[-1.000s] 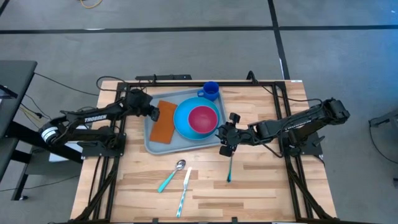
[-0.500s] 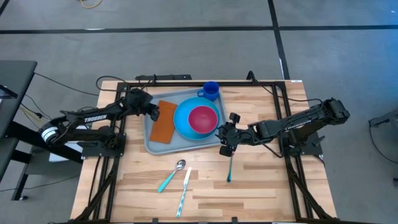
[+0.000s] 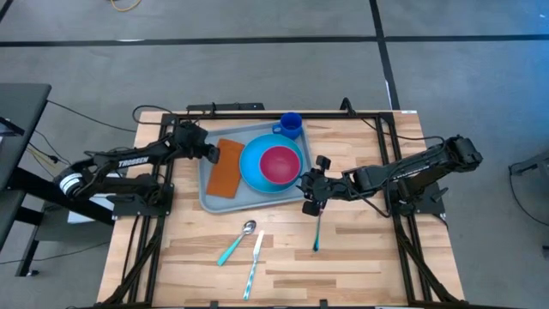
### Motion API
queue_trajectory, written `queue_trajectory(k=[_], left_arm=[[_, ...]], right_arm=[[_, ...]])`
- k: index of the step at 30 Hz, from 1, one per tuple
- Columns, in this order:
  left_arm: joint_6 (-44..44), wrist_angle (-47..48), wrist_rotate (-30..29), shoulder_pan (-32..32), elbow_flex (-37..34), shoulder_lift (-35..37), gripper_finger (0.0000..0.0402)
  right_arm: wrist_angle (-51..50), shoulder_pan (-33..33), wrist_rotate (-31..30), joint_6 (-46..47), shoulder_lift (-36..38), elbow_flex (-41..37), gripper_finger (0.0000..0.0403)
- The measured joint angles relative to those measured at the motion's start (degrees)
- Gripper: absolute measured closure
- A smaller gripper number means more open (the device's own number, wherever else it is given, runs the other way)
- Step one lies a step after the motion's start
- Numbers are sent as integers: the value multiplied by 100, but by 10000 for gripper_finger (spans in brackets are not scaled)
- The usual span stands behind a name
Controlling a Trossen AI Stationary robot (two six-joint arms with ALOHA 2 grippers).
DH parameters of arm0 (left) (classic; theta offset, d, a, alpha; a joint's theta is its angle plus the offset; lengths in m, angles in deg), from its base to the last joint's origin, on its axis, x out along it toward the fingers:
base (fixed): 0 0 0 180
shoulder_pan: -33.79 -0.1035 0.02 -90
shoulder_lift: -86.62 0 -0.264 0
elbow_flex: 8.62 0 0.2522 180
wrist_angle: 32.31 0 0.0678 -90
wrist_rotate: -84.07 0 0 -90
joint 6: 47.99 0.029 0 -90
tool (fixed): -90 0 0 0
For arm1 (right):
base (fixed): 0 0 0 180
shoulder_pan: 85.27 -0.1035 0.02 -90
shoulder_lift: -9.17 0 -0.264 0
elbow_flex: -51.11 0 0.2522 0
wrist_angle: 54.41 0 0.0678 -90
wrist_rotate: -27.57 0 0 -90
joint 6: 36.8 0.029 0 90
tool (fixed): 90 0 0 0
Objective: Set up tray
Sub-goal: Put the brown napkin on the gray tray
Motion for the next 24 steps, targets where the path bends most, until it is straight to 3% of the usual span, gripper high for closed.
queue_trajectory(k=[7,14,19,24], left_arm=[[-46,-535,47,-44,-2,-744,267],[-363,-1562,674,-81,2,-1403,267],[-200,-1714,506,-77,31,-1908,268],[47,-1778,538,-77,15,-1895,316]], right_arm=[[-4,0,2,-4,0,0,275],[-9,0,2,-2,0,0,276],[-17,0,2,4,0,0,276],[-20,0,2,42,0,0,276]])
